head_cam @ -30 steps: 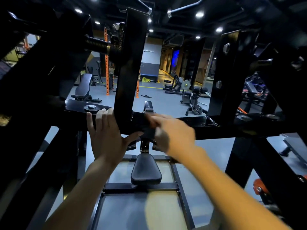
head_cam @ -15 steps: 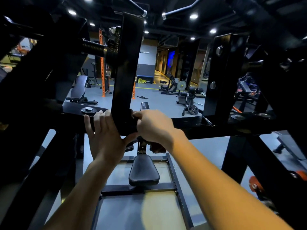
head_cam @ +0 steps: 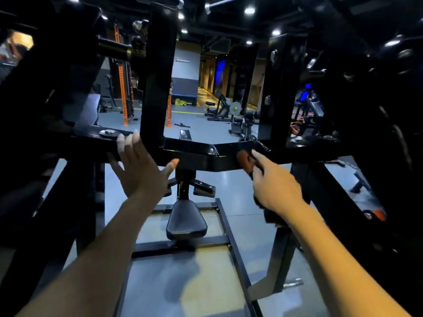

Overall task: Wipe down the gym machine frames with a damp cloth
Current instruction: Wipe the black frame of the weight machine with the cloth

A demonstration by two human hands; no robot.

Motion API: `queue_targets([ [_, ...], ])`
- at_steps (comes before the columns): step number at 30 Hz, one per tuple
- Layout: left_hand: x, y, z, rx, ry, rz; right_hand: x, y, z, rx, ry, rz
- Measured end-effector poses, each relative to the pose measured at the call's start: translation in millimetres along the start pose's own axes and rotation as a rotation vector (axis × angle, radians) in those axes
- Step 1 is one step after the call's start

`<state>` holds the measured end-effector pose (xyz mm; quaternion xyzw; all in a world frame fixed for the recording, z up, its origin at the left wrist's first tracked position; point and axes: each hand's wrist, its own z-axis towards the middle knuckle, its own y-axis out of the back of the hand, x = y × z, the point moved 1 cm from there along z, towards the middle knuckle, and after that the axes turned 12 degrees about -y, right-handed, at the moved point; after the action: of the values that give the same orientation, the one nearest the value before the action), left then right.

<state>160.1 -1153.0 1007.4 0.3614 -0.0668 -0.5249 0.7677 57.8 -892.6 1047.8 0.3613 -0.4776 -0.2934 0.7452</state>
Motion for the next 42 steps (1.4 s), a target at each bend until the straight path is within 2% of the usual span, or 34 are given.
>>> queue_targets([
  [3, -37, 8, -33, 0.031, 0.029, -0.162, -34, -6, -52, 0.158, -0.242, 0.583],
  [6, -81, 13, -84, 0.295, -0.023, -0.295, -63, -13, -95, 0.427, -0.479, 1.156],
  [8, -104, 19, -121, 0.423, 0.007, -0.457, -77, -11, -118, 0.582, -0.514, 1.387],
  [11, -141, 33, -182, 0.498, 0.035, -0.736, -109, -2, -149, 0.636, -0.593, 1.521],
  [14, -177, 45, -237, 0.628, 0.235, -0.984, -150, 1, -181, 0.637, -0.713, 1.517],
  [19, -230, 50, -303, 0.78, 0.463, -1.132, -205, 2, -230, 0.67, -0.772, 1.486],
  [24, -263, 69, -356, 0.729, 0.491, -0.983, -248, 8, -269, 0.711, -0.672, 1.293],
  [26, -268, 74, -365, 0.705, 0.532, -1.039, -256, 9, -276, 0.697, -0.644, 1.19],
  [30, -268, 83, -377, 0.683, 0.71, -1.19, -269, 24, -285, 0.635, -0.717, 1.208],
  [35, -247, 76, -371, 0.661, 0.869, -1.303, -280, 44, -280, 0.511, -0.669, 1.097],
  [39, -236, 69, -363, 0.684, 0.887, -1.343, -273, 46, -282, 0.512, -0.581, 1.034],
  [42, -226, 67, -366, 0.741, 0.84, -1.446, -266, 46, -280, 0.427, -0.52, 0.955],
])
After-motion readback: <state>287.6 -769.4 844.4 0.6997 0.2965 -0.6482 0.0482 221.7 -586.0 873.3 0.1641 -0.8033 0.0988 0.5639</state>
